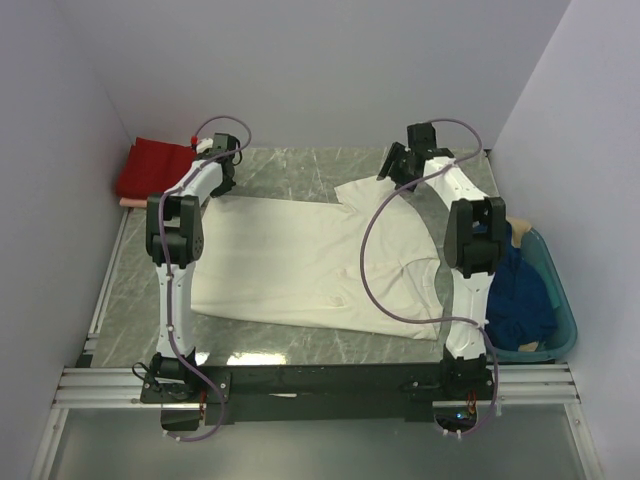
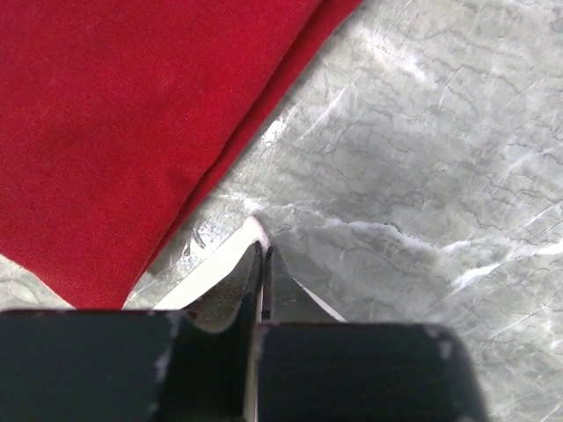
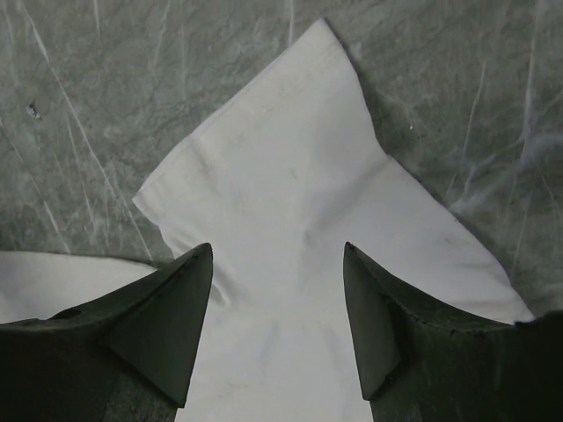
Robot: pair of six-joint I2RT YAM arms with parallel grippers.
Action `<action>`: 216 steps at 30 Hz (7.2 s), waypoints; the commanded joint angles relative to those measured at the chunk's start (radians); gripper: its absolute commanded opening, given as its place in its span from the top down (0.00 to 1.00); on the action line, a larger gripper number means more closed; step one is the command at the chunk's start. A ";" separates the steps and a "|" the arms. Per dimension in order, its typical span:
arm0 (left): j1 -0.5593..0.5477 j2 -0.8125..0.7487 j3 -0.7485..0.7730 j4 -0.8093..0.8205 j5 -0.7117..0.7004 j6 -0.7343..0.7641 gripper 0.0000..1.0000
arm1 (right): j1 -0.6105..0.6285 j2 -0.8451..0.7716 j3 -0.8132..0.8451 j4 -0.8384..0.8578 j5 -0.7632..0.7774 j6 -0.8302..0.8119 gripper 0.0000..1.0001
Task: Fold and stack the t-shirts
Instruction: Fold the tshirt
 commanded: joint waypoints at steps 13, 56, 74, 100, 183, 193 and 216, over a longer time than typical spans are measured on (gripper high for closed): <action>-0.005 -0.066 -0.060 0.030 0.084 -0.004 0.99 | -0.024 0.175 0.266 -0.093 0.146 0.005 0.36; 0.023 -0.017 0.120 0.059 0.092 0.008 1.00 | -0.093 0.160 0.375 -0.099 0.104 0.014 1.00; 0.071 -0.029 0.161 0.185 0.172 0.025 1.00 | -0.102 0.047 0.356 -0.086 0.101 0.001 1.00; 0.089 -0.497 -0.422 0.239 0.123 -0.044 1.00 | -0.053 -0.588 -0.568 0.130 0.130 0.123 1.00; -0.199 -0.738 -0.881 0.518 0.316 -0.202 0.60 | 0.064 -0.724 -0.826 0.223 -0.014 0.051 0.49; -0.342 -0.557 -0.749 0.500 0.437 -0.116 0.61 | 0.229 -0.397 -0.556 0.154 0.219 0.017 0.46; -0.442 -0.439 -0.652 0.469 0.468 -0.077 0.65 | 0.306 -0.248 -0.465 0.142 0.359 0.051 0.68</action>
